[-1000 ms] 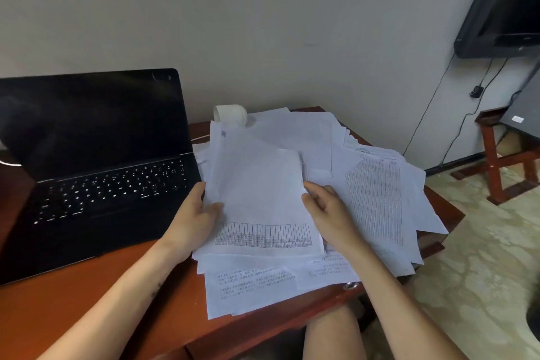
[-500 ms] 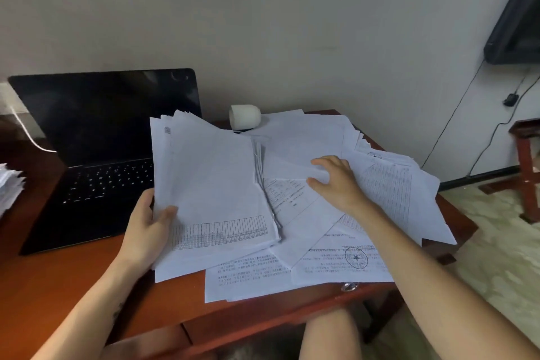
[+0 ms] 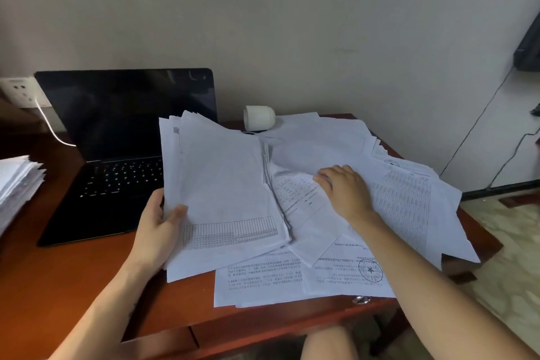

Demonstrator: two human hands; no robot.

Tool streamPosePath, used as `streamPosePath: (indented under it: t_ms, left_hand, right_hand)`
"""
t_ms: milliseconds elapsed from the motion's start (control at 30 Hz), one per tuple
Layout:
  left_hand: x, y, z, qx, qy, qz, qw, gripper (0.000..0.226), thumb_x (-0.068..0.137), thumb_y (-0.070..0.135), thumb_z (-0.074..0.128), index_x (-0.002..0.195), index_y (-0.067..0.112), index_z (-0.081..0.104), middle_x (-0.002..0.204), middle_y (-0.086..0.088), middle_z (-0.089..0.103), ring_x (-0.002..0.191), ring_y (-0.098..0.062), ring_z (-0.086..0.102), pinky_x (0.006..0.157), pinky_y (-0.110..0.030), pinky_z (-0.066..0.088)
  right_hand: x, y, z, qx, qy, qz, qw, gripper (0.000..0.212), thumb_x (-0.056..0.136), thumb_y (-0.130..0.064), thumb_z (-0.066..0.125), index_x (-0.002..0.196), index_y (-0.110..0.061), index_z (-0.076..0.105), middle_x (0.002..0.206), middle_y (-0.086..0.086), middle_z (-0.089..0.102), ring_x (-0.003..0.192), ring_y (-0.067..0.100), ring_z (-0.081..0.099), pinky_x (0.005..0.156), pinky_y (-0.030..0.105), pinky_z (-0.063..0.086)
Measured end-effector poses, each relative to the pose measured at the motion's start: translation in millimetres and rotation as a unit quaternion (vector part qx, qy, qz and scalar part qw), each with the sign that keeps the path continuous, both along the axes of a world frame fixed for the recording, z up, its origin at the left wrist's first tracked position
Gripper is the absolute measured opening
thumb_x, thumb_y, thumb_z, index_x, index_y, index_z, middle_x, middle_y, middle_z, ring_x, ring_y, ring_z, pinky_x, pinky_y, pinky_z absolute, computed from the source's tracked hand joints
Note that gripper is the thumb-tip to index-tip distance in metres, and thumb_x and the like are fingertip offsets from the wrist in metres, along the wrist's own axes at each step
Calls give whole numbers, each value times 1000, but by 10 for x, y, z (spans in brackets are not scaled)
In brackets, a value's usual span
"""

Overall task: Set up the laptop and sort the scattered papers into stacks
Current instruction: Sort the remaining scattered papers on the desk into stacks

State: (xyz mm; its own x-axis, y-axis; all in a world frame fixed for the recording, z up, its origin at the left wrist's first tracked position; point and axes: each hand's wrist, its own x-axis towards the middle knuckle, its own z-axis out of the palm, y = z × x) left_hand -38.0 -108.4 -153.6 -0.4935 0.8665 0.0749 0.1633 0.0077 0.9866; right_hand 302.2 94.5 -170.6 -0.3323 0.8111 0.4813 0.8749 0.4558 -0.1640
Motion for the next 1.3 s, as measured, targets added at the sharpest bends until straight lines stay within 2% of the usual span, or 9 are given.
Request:
streamPosePath:
  t_ms: [100, 233, 333, 467, 700, 833, 900, 1133, 1300]
  left_hand:
    - [-21, 8, -28, 10, -6, 13, 1000, 27, 106, 11, 56, 125, 30, 56, 121, 0, 73, 110, -23, 72, 96, -49, 57]
    - [-28, -1, -26, 27, -22, 30, 999, 27, 105, 9, 57, 127, 25, 55, 120, -1, 72, 110, -23, 72, 94, -47, 58]
    - [-30, -5, -11, 31, -34, 30, 998, 26, 105, 7, 56, 127, 22, 55, 120, -2, 71, 109, -22, 71, 93, -45, 58]
    - [-54, -10, -2, 19, -55, 11, 998, 28, 106, 6, 54, 129, 22, 54, 122, -2, 71, 111, -21, 70, 92, -42, 58]
    - [-103, -29, 94, -56, -24, -98, 993, 27, 105, 7, 54, 126, 25, 55, 122, 3, 72, 111, -18, 71, 100, -48, 57]
    - [-137, -37, 73, -50, -40, -118, 991, 28, 106, 6, 52, 129, 21, 54, 123, 3, 73, 111, -19, 72, 97, -43, 58]
    - [-150, -64, 65, -45, -49, -123, 990, 28, 106, 5, 52, 131, 19, 53, 123, 1, 72, 110, -19, 73, 92, -38, 59]
    - [-181, -56, 87, -47, -48, -136, 988, 24, 106, 8, 53, 124, 23, 55, 119, -4, 73, 106, -26, 74, 95, -50, 59]
    - [-178, -83, 131, -39, -40, -148, 987, 31, 95, 39, 59, 120, 22, 58, 121, -9, 72, 110, -31, 71, 99, -53, 57]
  right_hand:
    - [-43, -36, -23, 71, -62, 2, 996, 11, 96, -19, 67, 103, -12, 72, 90, 5, 71, 84, 28, 62, 71, 38, 53]
    - [-89, -50, -12, 122, -110, -12, 986, 36, 62, 8, 83, 91, -8, 72, 73, 6, 66, 68, 28, 63, 62, 35, 52]
    - [-117, -130, 74, 130, -86, -45, 987, 25, 70, 4, 79, 91, -6, 70, 74, 7, 66, 68, 29, 62, 64, 37, 52]
    - [-93, -266, 208, 81, 53, -98, 990, 12, 84, -1, 66, 96, -1, 64, 66, 12, 62, 60, 30, 55, 56, 35, 43]
    - [-389, -884, 252, -13, 179, 37, 983, 14, 95, -14, 62, 108, -11, 60, 66, 1, 56, 57, 22, 48, 54, 33, 34]
    - [-666, -1271, 136, -9, 169, 100, 980, 17, 91, -25, 58, 108, -22, 59, 87, 3, 70, 75, 27, 63, 61, 34, 46]
    - [-751, -1439, 98, 21, 144, 130, 981, 18, 88, -28, 52, 104, -26, 58, 86, 1, 70, 72, 27, 65, 58, 34, 51]
    - [-611, -1736, 49, 126, 21, 219, 967, 29, 79, 3, 63, 100, -16, 71, 83, -6, 68, 76, 14, 63, 61, 30, 53]
    - [-603, -1772, 10, 55, 0, 240, 969, 40, 82, 5, 68, 115, -19, 67, 102, -6, 70, 95, 14, 63, 79, 32, 54]
